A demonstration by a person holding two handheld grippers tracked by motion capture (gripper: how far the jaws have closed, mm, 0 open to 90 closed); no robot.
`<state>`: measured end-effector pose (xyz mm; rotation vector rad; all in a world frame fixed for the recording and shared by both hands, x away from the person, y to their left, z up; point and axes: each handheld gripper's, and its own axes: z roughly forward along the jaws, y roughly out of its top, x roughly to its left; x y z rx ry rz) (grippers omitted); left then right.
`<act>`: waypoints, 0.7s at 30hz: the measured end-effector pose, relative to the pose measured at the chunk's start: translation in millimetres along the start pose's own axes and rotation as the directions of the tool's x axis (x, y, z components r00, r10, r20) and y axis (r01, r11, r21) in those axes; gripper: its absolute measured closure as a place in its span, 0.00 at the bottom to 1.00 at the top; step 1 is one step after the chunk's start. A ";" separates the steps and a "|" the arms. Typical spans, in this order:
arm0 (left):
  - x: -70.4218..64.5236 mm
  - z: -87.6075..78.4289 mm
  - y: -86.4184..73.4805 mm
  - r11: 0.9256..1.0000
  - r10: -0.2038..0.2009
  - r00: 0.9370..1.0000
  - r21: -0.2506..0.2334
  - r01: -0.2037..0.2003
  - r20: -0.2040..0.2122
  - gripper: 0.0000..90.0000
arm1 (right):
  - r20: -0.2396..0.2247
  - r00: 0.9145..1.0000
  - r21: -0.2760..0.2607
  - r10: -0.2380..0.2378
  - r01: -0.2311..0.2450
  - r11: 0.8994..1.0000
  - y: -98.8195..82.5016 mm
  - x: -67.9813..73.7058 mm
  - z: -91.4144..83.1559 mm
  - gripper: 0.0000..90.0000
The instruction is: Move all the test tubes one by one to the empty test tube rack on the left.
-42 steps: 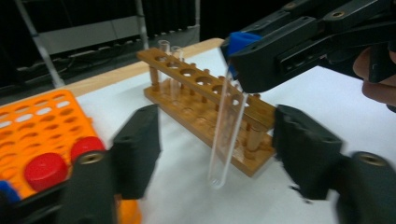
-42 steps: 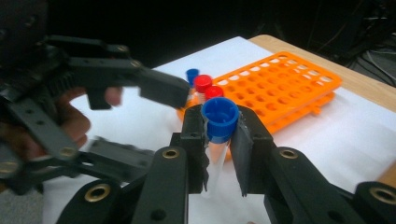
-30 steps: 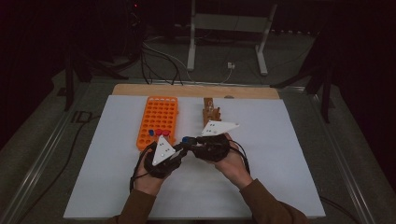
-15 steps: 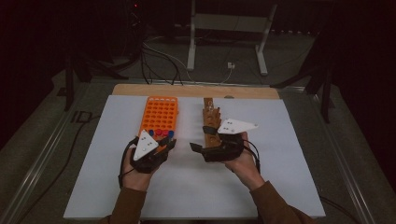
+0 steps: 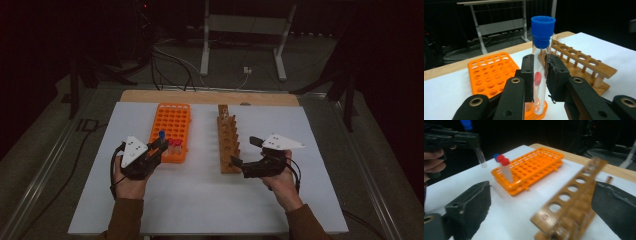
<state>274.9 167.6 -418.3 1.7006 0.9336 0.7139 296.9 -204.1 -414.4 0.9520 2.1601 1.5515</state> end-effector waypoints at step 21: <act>22.7 12.8 -23.5 0.999 -0.047 0.985 -0.025 0.044 -0.167 0.86 | 0.082 0.995 -0.051 0.061 -0.057 0.997 -16.2 -24.3 -23.3 0.00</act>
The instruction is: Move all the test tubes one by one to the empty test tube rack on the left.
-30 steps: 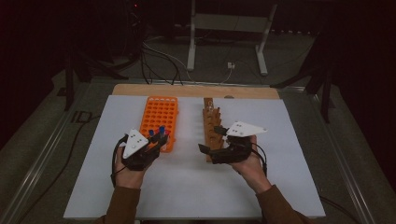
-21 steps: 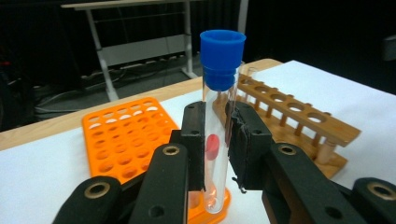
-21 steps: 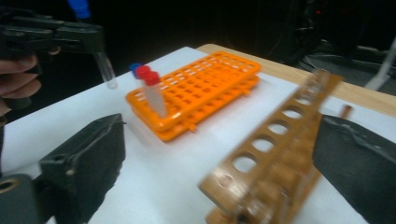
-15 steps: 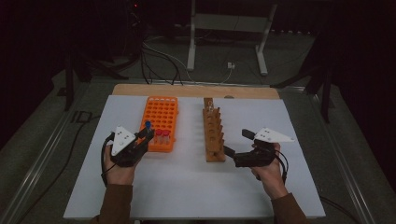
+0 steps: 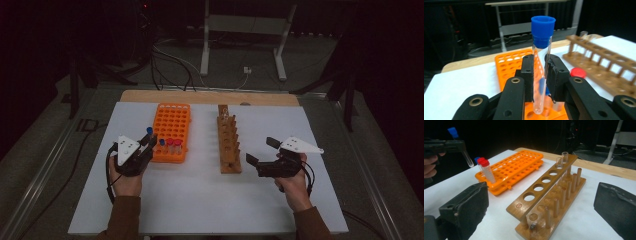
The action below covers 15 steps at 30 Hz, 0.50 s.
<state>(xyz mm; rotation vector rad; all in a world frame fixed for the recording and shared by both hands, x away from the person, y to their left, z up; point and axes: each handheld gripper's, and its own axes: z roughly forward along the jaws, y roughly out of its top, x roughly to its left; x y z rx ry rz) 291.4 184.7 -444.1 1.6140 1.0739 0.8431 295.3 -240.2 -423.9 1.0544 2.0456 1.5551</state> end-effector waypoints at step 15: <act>6.5 24.7 -26.6 0.997 -0.037 0.999 0.062 0.038 -0.015 0.86 | -0.008 1.000 -0.006 0.005 -0.005 1.000 -0.6 -1.0 0.5 0.00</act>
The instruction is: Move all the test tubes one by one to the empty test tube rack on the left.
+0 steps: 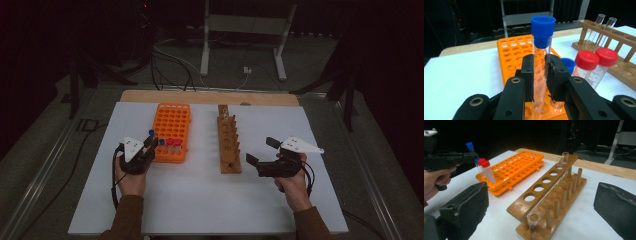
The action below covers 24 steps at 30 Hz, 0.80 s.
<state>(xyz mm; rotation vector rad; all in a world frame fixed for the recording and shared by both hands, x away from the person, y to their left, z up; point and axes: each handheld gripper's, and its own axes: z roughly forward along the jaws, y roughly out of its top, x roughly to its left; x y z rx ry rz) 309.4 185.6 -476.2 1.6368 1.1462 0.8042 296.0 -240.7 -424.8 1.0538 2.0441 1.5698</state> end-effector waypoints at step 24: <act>-0.7 12.6 -13.6 0.982 0.029 0.999 0.184 -0.034 0.030 0.80 | -0.008 1.000 0.019 -0.001 0.002 1.000 -3.5 1.9 3.0 0.00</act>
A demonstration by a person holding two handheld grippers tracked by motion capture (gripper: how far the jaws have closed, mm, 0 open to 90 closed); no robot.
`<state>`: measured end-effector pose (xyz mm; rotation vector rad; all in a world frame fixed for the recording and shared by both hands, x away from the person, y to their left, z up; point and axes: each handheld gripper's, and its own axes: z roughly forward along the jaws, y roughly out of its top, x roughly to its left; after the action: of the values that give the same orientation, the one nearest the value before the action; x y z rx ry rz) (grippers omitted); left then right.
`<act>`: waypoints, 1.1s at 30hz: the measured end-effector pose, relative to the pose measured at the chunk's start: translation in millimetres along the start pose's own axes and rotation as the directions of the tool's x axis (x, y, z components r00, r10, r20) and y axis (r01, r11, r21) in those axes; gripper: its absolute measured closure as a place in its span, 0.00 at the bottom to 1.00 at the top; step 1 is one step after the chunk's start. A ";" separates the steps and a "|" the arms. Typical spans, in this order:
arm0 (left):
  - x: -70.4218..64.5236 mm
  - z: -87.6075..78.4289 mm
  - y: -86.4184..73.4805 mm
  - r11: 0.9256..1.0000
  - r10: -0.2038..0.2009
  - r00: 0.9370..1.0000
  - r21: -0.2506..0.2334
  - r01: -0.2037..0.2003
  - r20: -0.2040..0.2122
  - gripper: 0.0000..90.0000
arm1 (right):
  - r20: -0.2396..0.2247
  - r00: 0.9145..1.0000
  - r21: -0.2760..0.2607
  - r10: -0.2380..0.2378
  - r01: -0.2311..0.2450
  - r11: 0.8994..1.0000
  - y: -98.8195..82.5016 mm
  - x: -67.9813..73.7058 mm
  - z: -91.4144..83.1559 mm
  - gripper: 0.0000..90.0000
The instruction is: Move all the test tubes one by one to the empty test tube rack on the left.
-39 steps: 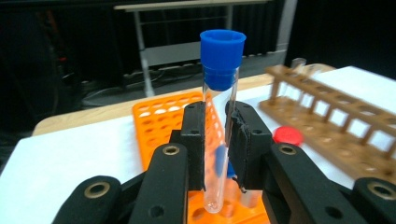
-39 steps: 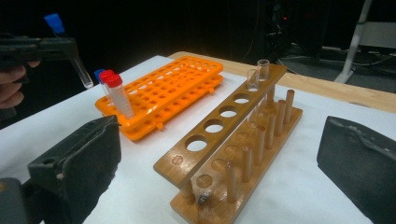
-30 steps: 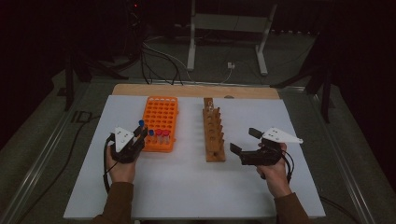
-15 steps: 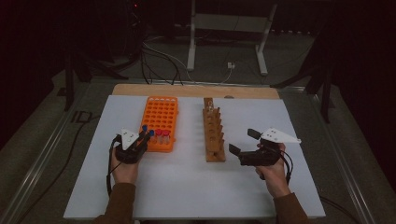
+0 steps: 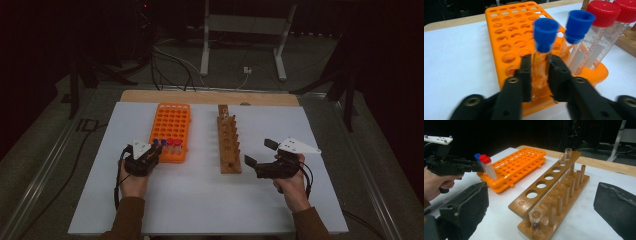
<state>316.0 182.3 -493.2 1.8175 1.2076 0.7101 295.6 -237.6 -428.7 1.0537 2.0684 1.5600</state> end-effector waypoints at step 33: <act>-0.6 -40.8 13.3 0.986 -0.110 0.981 -0.109 0.128 0.157 0.01 | 0.000 1.000 -0.021 -0.030 0.030 0.999 42.6 0.8 33.2 0.00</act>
<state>289.2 192.2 -461.2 1.6546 1.1404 0.5548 331.8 -209.5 -400.2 1.0106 2.0539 1.5642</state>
